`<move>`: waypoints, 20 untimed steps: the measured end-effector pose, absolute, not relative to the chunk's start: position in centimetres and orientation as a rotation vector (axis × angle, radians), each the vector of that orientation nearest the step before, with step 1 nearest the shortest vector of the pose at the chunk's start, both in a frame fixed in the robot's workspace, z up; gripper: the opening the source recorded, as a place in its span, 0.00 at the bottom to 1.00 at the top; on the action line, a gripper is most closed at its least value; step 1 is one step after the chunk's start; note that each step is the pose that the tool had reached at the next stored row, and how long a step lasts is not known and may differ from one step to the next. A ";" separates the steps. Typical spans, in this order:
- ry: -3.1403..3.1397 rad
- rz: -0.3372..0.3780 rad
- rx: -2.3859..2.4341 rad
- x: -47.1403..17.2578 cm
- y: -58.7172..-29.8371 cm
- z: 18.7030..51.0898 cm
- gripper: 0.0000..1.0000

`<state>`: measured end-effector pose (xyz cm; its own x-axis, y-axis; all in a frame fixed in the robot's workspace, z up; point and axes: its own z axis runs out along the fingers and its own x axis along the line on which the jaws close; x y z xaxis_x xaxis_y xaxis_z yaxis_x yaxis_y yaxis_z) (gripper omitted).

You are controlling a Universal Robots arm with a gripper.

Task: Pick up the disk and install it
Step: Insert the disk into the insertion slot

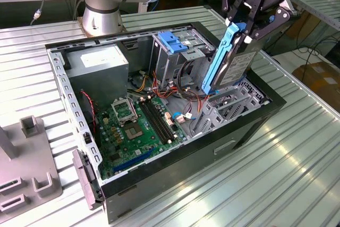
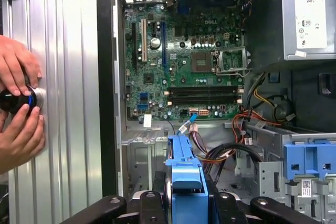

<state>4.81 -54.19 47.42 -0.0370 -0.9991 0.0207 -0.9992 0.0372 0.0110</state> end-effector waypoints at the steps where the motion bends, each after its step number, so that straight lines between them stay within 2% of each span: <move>1: -2.246 0.010 2.164 5.0 -54.2 47.4 0.37; 20: -2.248 0.014 2.166 6.0 -55.6 45.8 0.37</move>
<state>6.02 -55.55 45.84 -0.0372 -0.9991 0.0206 -0.9993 0.0374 0.0071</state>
